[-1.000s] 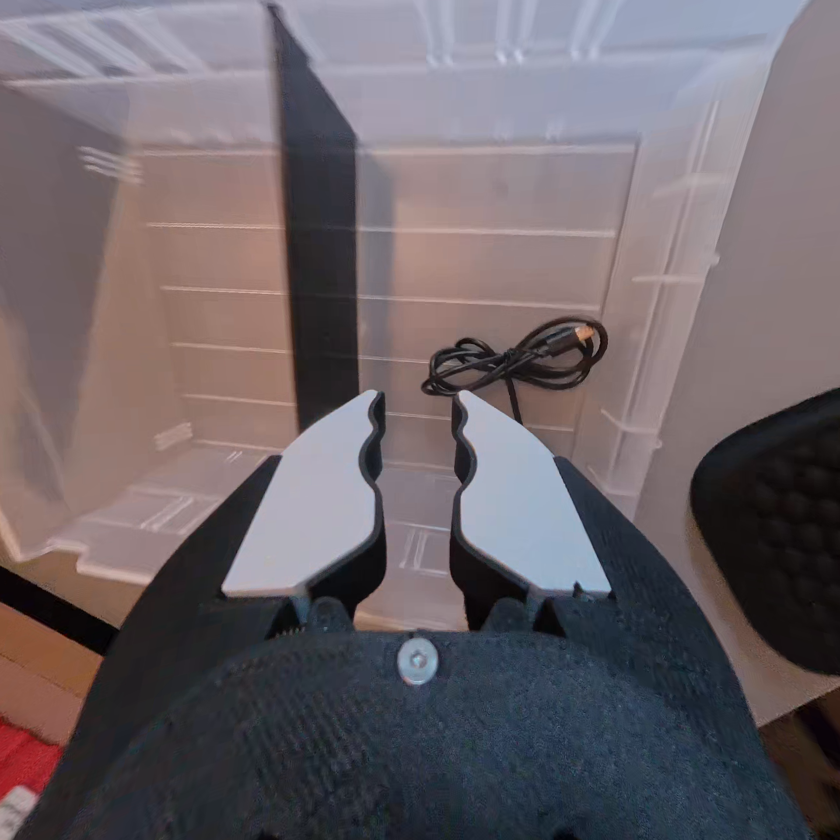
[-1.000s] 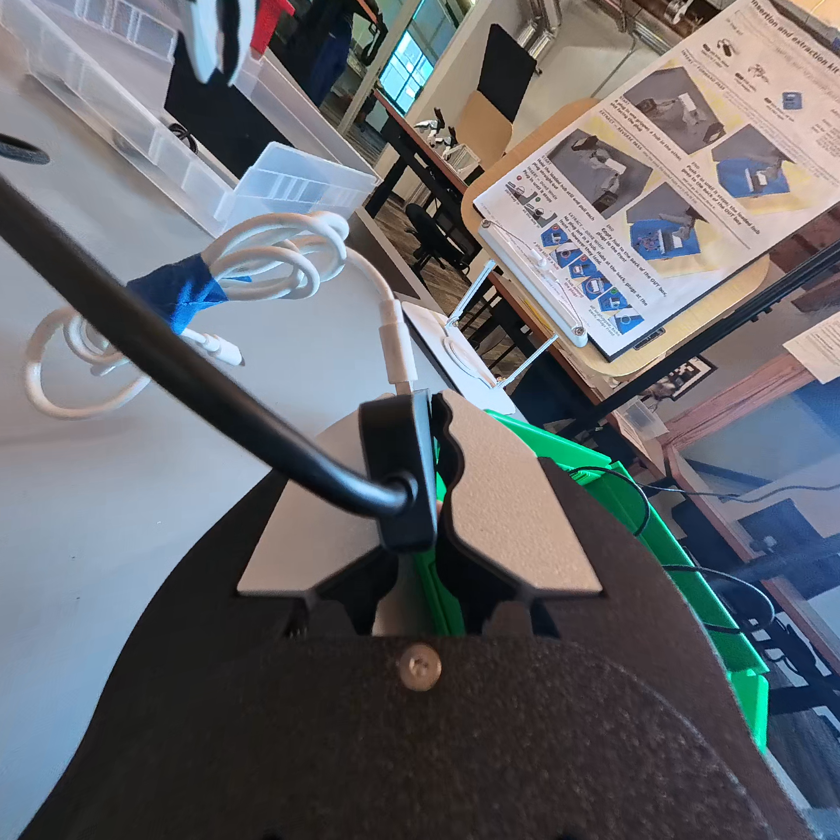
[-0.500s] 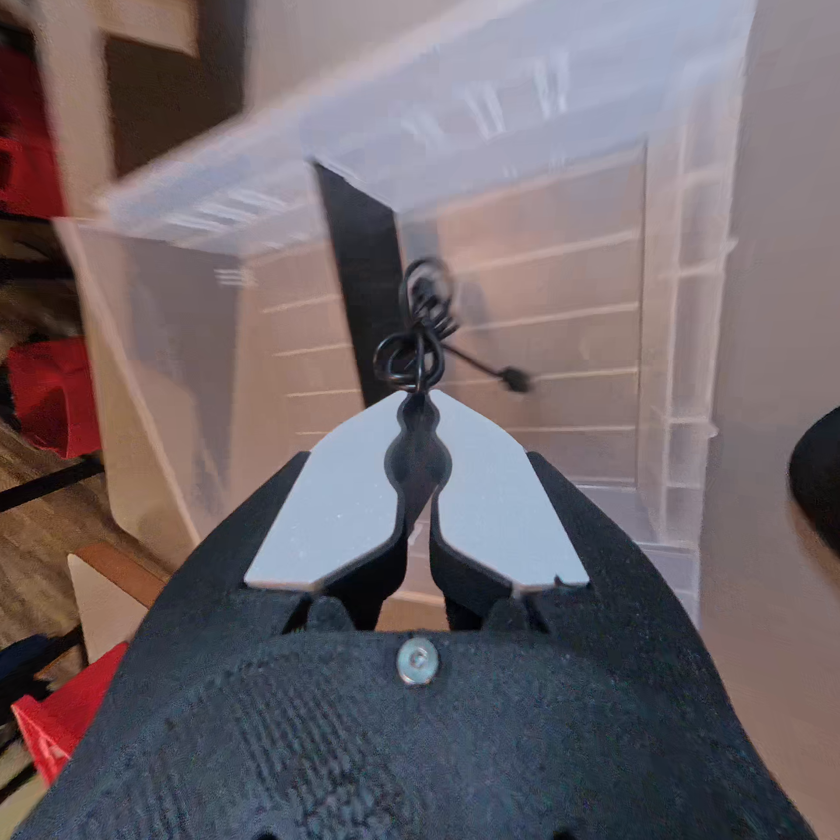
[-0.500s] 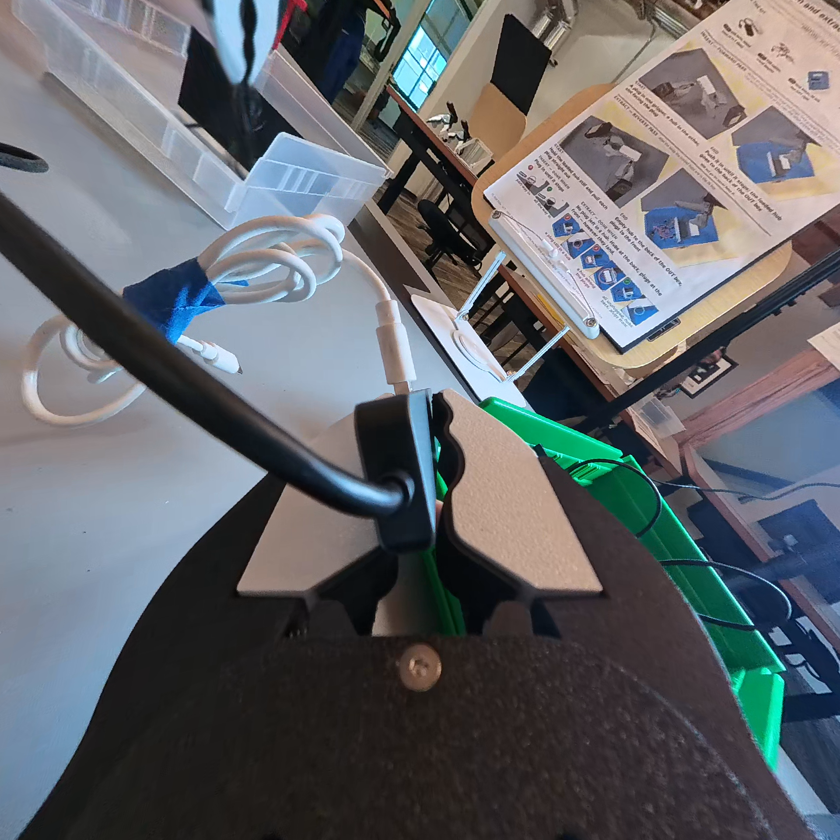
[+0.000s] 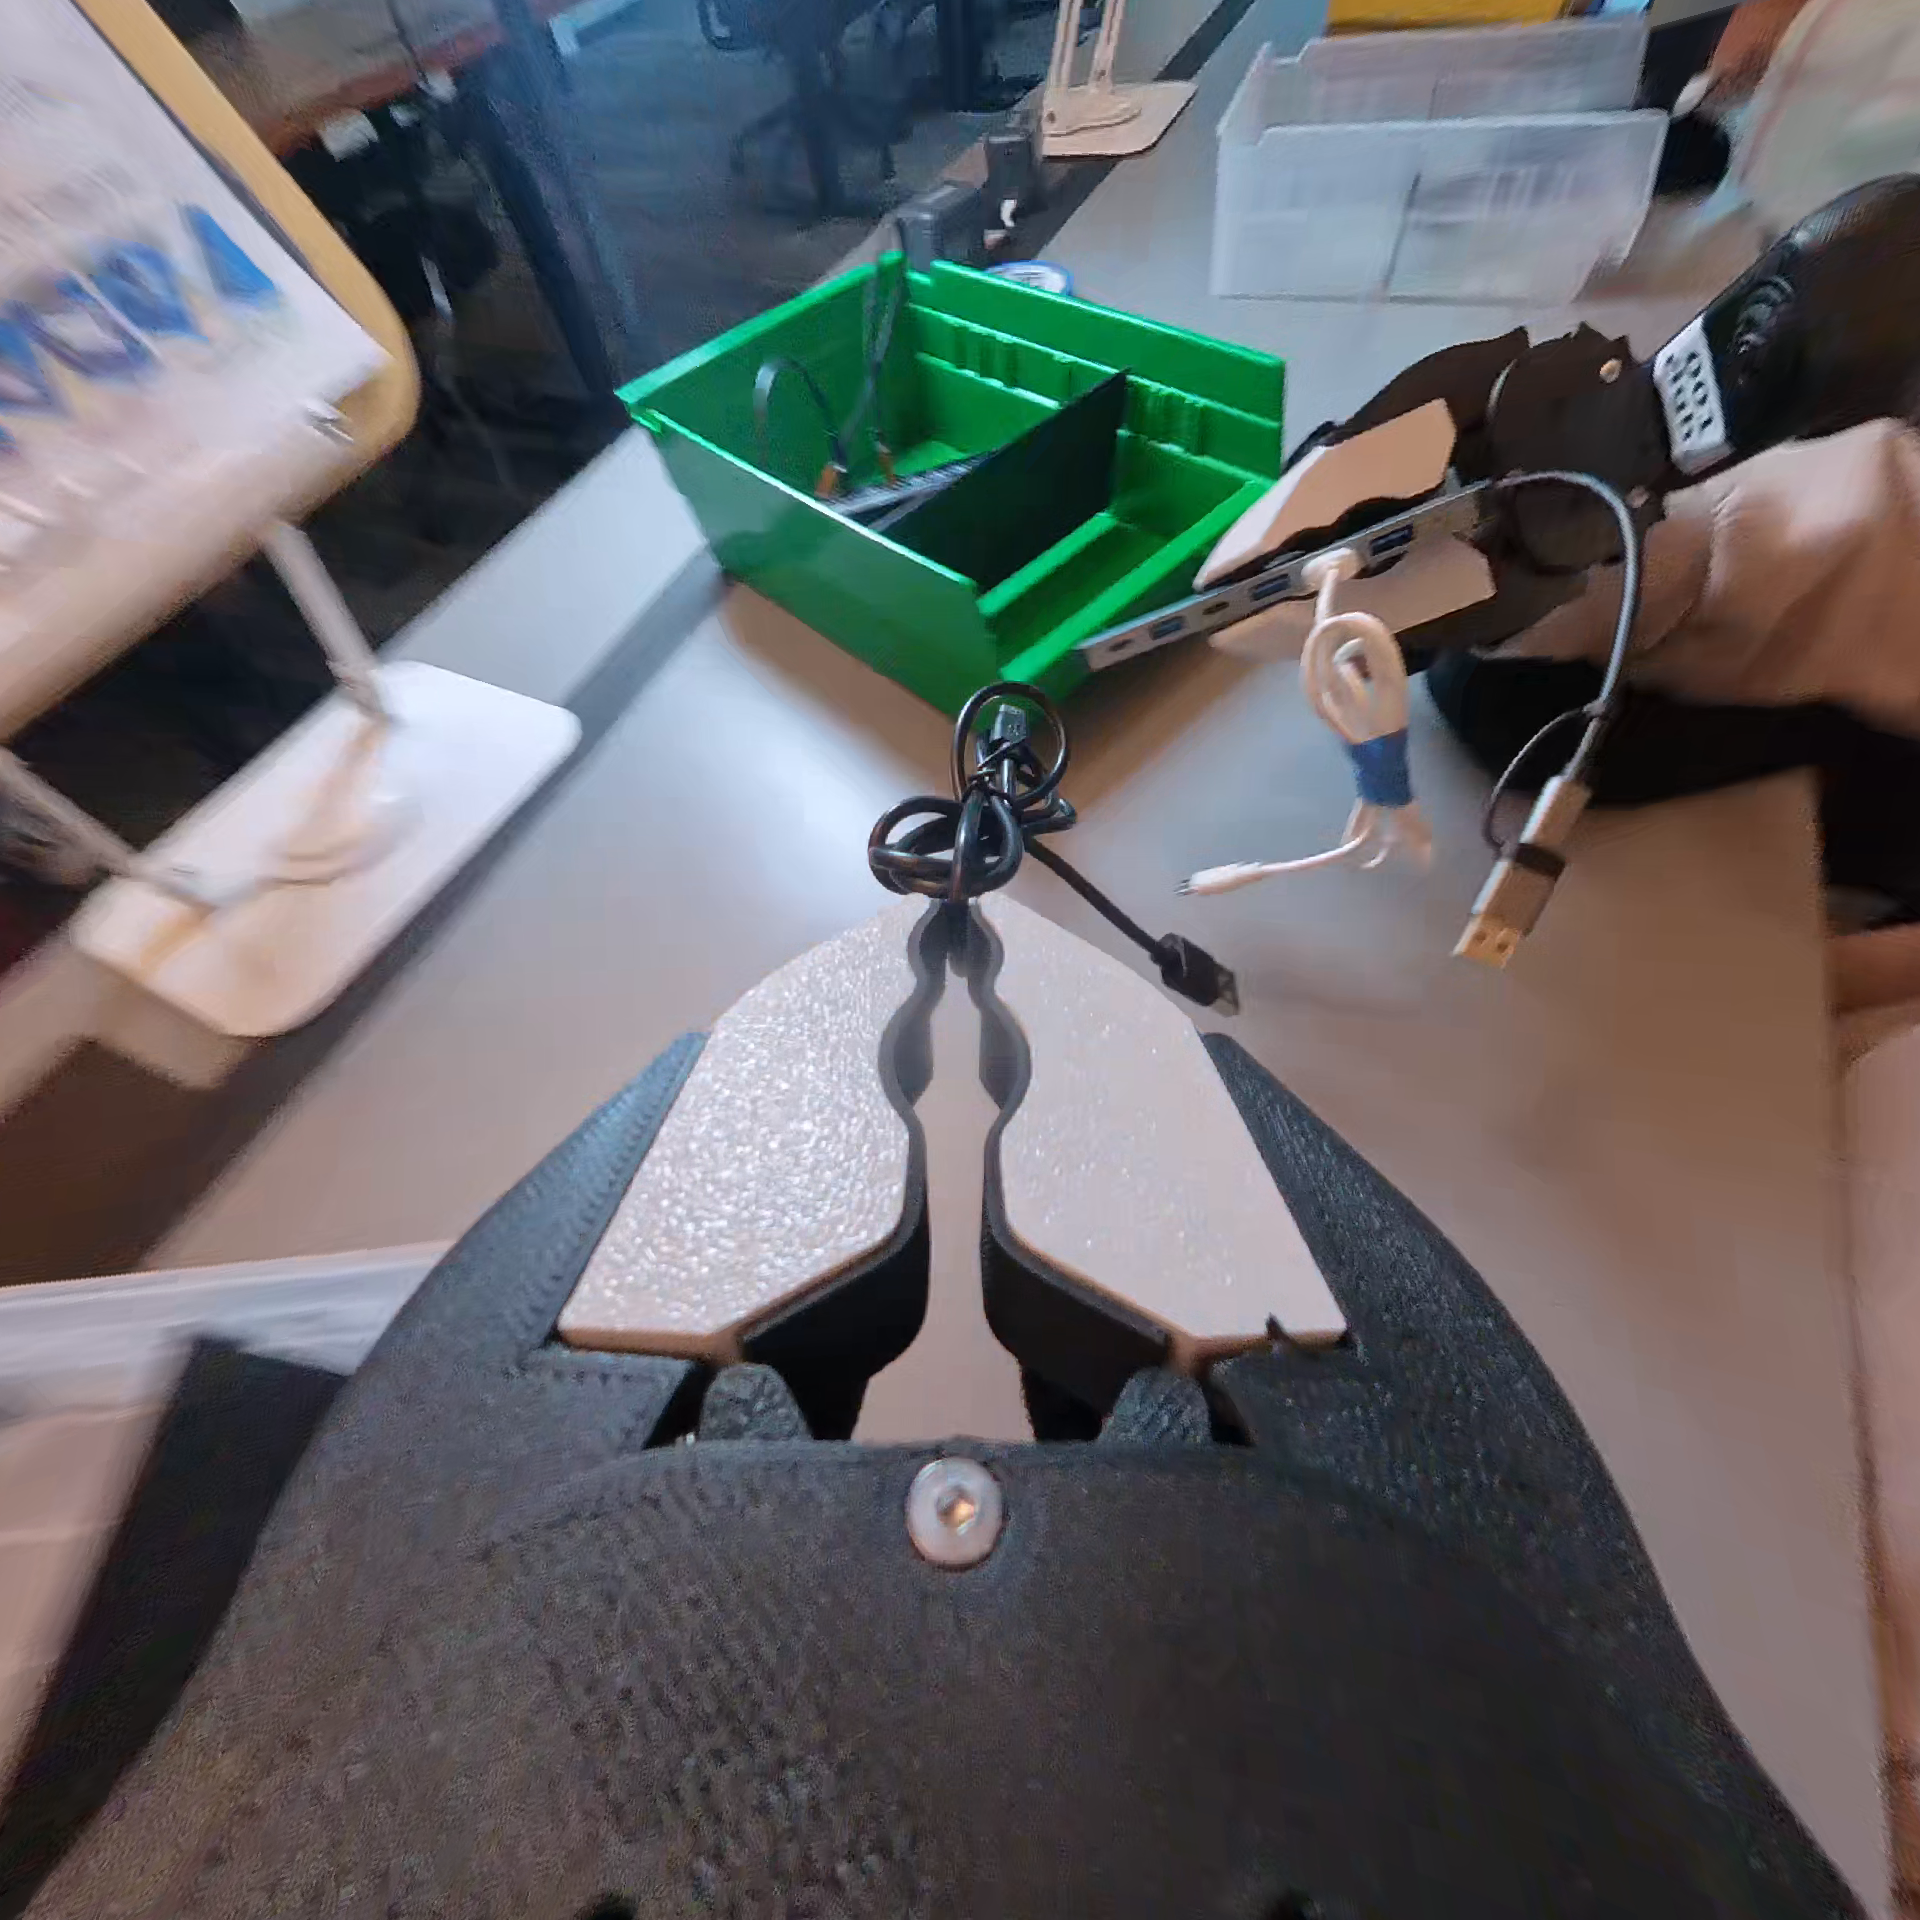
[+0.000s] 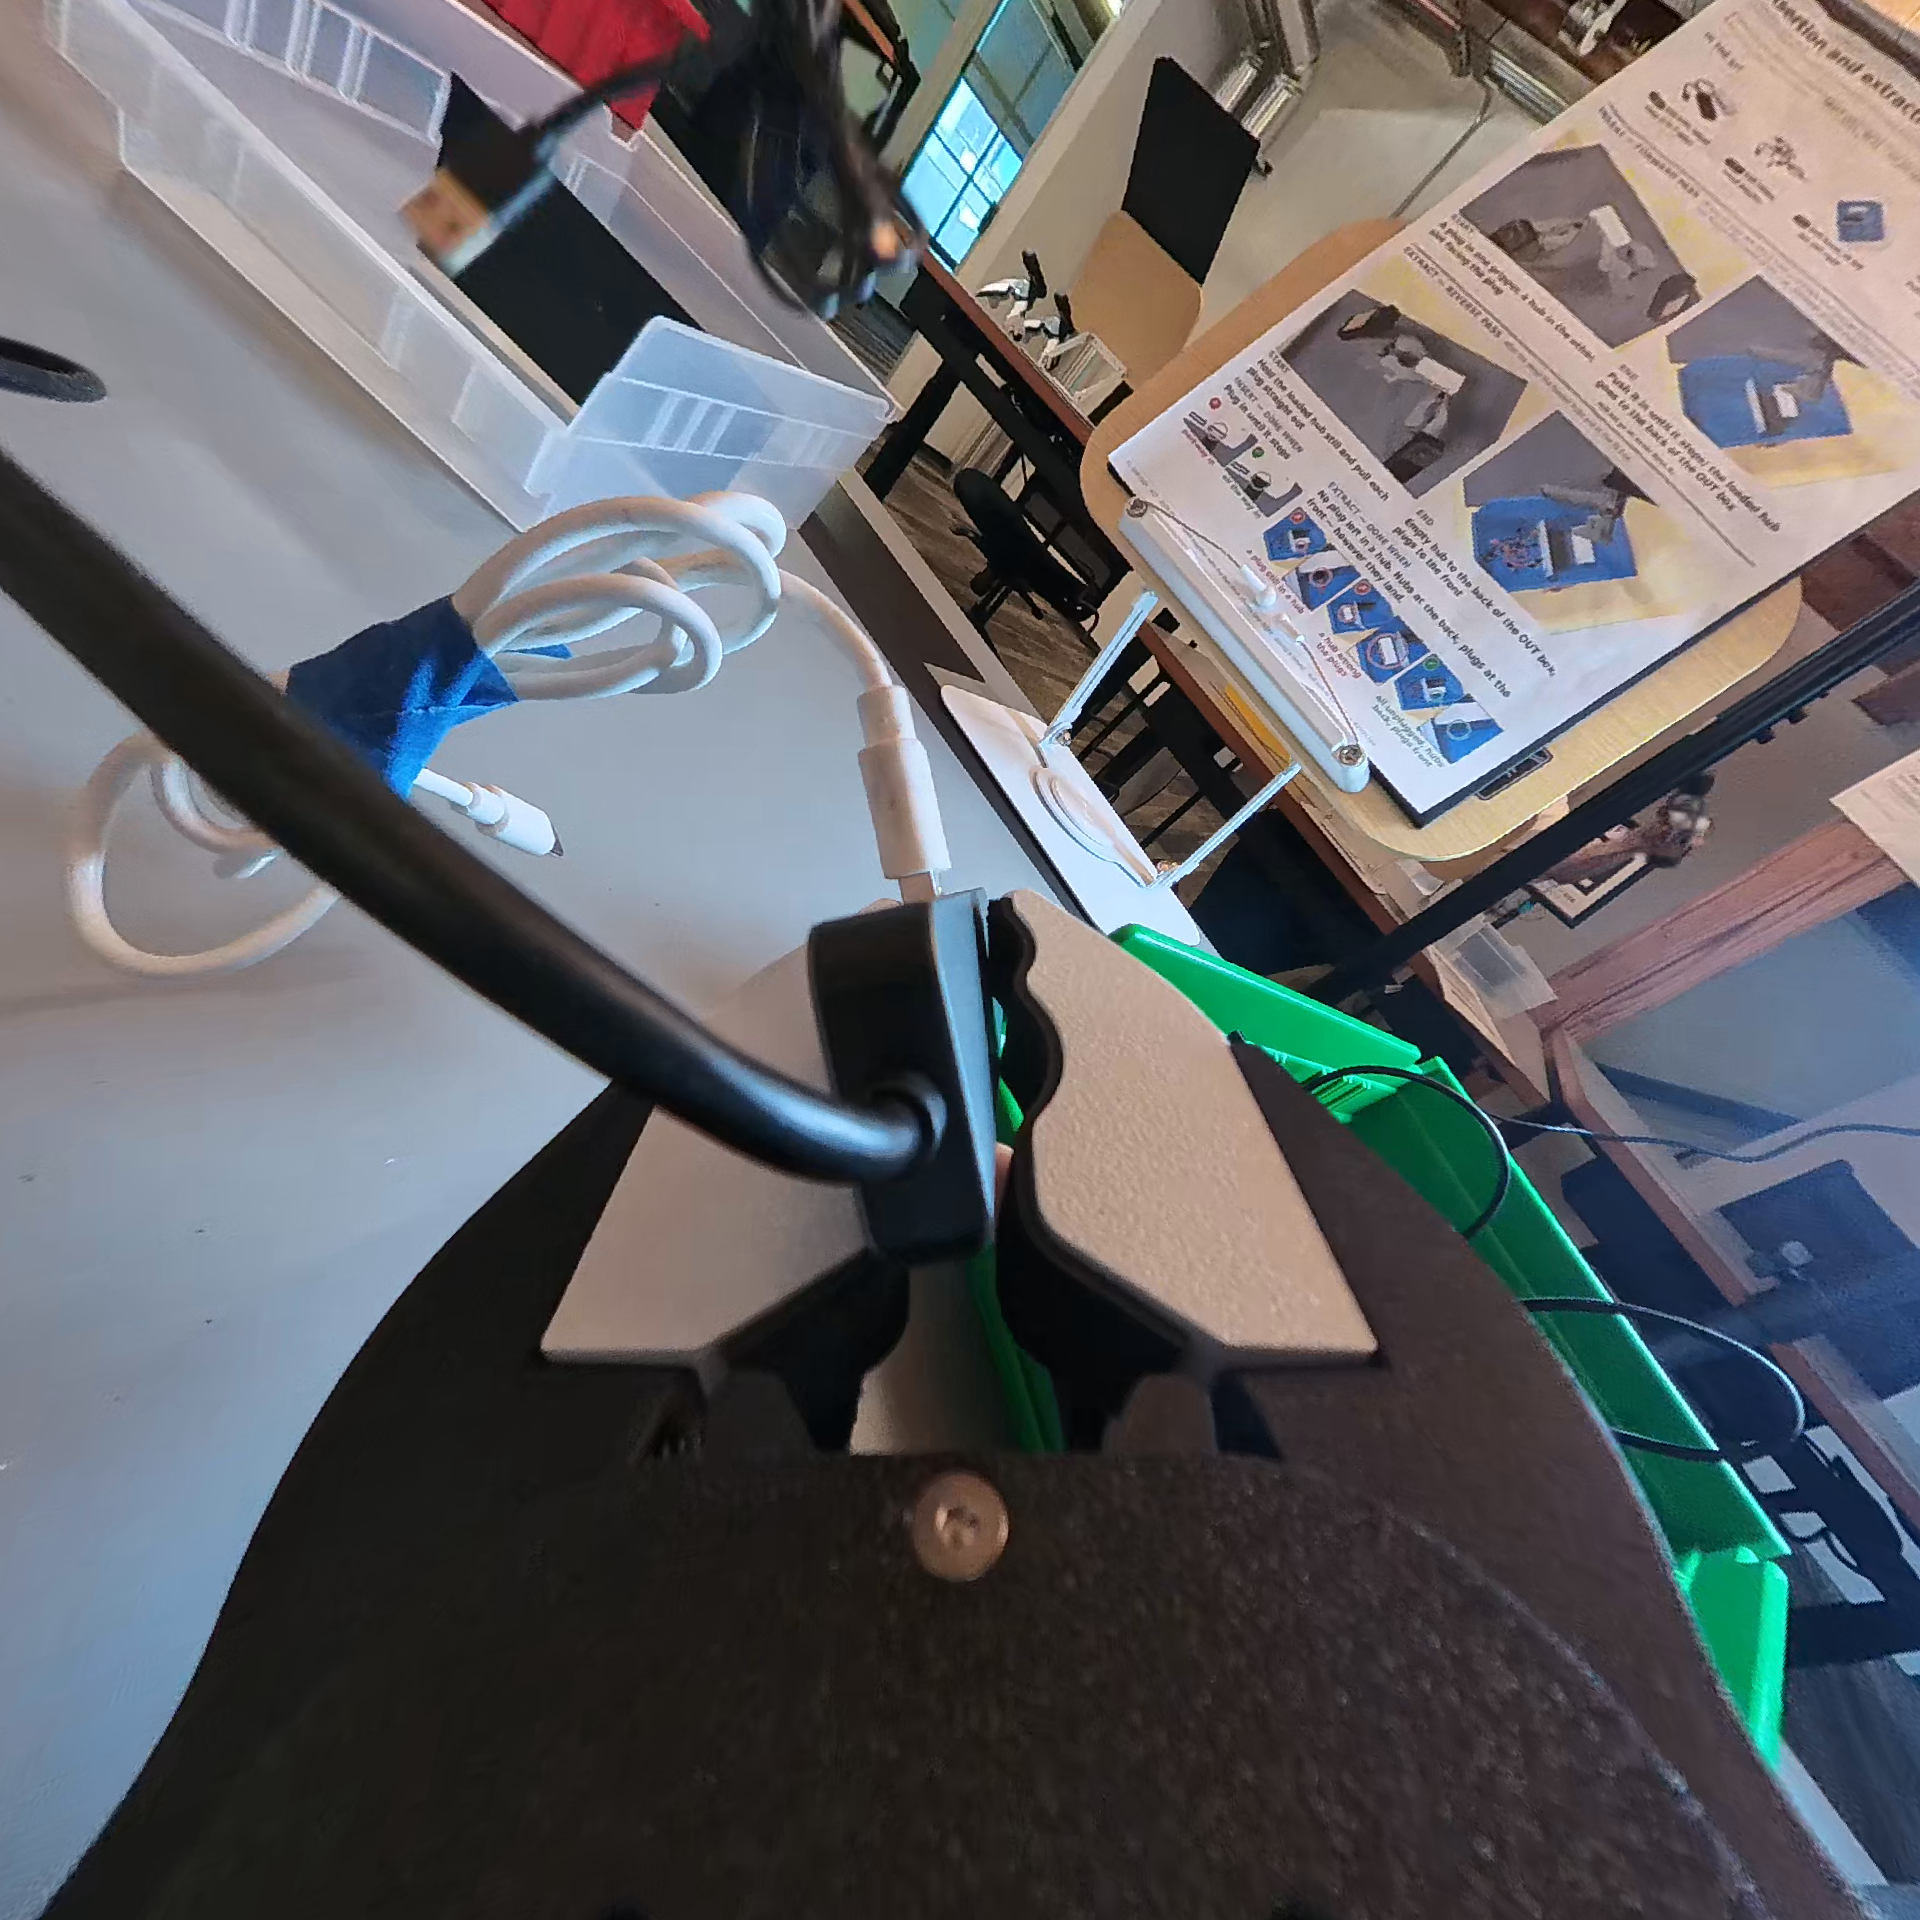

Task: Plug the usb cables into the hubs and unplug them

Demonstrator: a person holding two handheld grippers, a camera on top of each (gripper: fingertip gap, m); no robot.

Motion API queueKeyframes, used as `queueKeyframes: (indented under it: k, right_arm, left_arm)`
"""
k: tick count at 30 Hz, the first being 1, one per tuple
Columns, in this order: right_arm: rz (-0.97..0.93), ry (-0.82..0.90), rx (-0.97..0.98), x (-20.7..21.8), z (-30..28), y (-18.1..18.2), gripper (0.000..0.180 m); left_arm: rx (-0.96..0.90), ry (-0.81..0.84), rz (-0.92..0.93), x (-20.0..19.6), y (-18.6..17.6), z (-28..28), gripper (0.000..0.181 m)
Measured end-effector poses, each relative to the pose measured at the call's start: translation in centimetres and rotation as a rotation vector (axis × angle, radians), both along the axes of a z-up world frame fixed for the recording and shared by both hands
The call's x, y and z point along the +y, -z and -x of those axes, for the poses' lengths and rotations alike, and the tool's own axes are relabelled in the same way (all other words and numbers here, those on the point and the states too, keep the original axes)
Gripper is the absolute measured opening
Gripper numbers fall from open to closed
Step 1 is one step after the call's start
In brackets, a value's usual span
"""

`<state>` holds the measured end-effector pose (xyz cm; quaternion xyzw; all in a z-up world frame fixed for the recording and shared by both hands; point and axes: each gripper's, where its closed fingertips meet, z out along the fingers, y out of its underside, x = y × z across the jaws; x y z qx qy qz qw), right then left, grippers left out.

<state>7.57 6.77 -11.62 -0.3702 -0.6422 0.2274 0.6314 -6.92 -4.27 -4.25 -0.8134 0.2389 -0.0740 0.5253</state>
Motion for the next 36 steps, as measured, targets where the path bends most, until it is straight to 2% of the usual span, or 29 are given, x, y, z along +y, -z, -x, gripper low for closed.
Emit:
queueKeyframes:
  k: [2,5,8,10,14,16,18,22,27,31,36]
  right_arm:
    - [-0.007,0.001,0.0,0.0,0.0,0.0,0.014]
    - [-0.016,0.004,-0.002,0.1,-0.2,0.1,0.014]
    - [-0.023,0.01,-0.003,0.5,-0.5,0.1,0.014]
    - [-0.025,0.012,0.003,0.8,-0.6,-0.1,0.014]
    - [-0.011,0.015,0.004,1.2,-0.7,0.0,0.014]
    - [-0.016,0.016,-0.005,1.2,-0.6,0.2,0.014]
    - [-0.023,0.012,-0.015,1.0,-0.5,0.5,0.014]
    - [-0.043,0.003,-0.033,0.5,-0.2,0.9,0.014]
    - [-0.055,-0.018,-0.055,-0.1,0.2,1.5,0.014]
    - [-0.068,-0.013,-0.085,-0.1,0.5,2.4,0.015]
    - [-0.069,0.02,-0.083,0.5,0.2,2.5,0.015]
  left_arm:
    - [-0.09,-0.007,0.061,1.4,4.0,-2.7,0.004]
    - [-0.102,-0.02,0.149,3.2,10.3,-4.1,0.004]
    - [-0.009,-0.008,0.207,3.3,13.8,-3.2,0.007]
    - [0.125,-0.004,0.173,2.9,14.5,-2.0,0.011]
    - [0.246,-0.007,0.082,2.4,14.4,-1.4,0.019]
    - [0.371,0.03,0.035,2.2,14.5,-1.7,0.024]
    - [0.45,0.111,-0.005,2.0,14.9,-3.3,0.028]
    - [0.462,0.252,0.041,1.3,17.1,-6.8,0.034]
    - [0.536,0.464,0.024,1.3,17.7,-8.9,0.032]
    - [0.559,0.656,0.203,1.7,18.0,-8.8,0.039]
    - [0.501,0.847,0.405,1.2,18.6,-9.5,0.03]
